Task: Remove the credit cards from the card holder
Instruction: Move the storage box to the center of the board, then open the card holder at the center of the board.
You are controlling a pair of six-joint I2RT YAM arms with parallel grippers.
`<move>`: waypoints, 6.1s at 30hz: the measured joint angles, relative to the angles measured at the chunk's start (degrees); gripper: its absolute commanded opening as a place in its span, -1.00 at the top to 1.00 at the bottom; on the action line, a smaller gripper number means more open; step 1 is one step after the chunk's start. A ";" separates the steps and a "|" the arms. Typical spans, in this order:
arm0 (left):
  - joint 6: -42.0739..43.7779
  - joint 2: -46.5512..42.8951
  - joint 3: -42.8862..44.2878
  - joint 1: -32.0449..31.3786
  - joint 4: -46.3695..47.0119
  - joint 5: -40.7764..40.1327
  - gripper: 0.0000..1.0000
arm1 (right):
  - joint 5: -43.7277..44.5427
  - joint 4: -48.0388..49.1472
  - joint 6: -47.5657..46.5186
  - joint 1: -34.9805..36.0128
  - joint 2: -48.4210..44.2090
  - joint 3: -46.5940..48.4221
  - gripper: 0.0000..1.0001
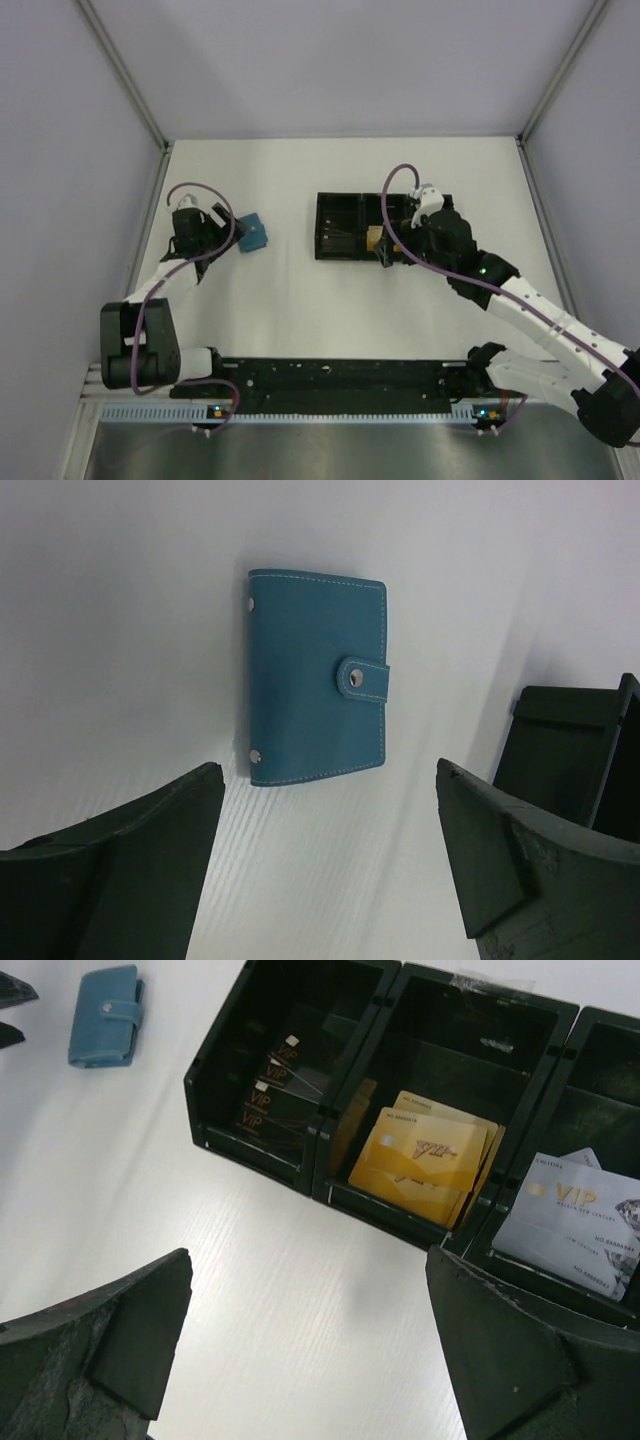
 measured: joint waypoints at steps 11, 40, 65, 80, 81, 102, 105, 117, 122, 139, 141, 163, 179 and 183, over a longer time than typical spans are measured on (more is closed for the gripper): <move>1.51 17.29 5.14 6.93 5.68 13.68 -0.50 | -0.66 3.69 -1.77 0.00 -3.93 -2.67 -0.96; -0.35 13.66 -3.41 2.62 10.32 20.00 1.00 | -6.78 0.02 -0.92 4.35 -0.63 -2.71 -0.95; -25.64 -19.50 -24.74 -47.76 2.91 -5.92 1.00 | 9.31 -4.00 17.18 29.59 27.47 7.56 -0.15; -30.67 -12.39 -23.12 -56.46 7.28 -13.90 1.00 | 12.02 -2.67 19.52 29.64 38.23 9.14 0.21; -30.69 -12.39 -23.04 -56.65 7.19 -14.21 1.00 | 12.17 -2.62 19.58 29.64 38.38 9.14 0.24; -29.55 -12.07 -20.52 -59.56 4.07 -19.15 1.00 | 16.48 -2.69 21.35 28.17 35.34 6.54 0.94; -28.55 -12.15 -20.11 -59.69 2.86 -19.58 1.00 | 14.56 -1.79 22.29 26.49 31.58 3.21 1.00; -18.93 -10.64 -10.60 -60.78 -8.61 -23.56 -0.97 | 3.52 10.88 26.86 21.68 25.86 -8.87 1.00; -15.32 -6.08 -1.03 -66.40 -15.63 -28.20 -0.97 | -1.53 19.71 30.18 18.93 25.00 -14.21 1.00; -14.38 17.18 19.82 -74.25 -37.83 -42.05 -0.97 | -6.69 28.33 33.92 16.68 22.10 -19.96 1.00; -14.51 17.66 20.06 -74.31 -38.71 -42.71 -0.98 | -6.69 28.39 33.94 16.57 21.92 -20.22 1.00; -12.22 22.01 22.60 -74.73 -41.24 -42.21 -0.73 | -6.56 27.10 33.92 16.52 21.29 -20.28 1.00; -15.02 14.38 19.54 -75.21 -41.92 -46.27 -0.50 | -5.18 27.26 33.88 16.09 19.78 -20.28 1.00; -16.31 10.54 17.42 -74.16 -41.99 -47.19 -0.50 | -4.98 27.04 33.86 16.09 19.76 -20.31 1.00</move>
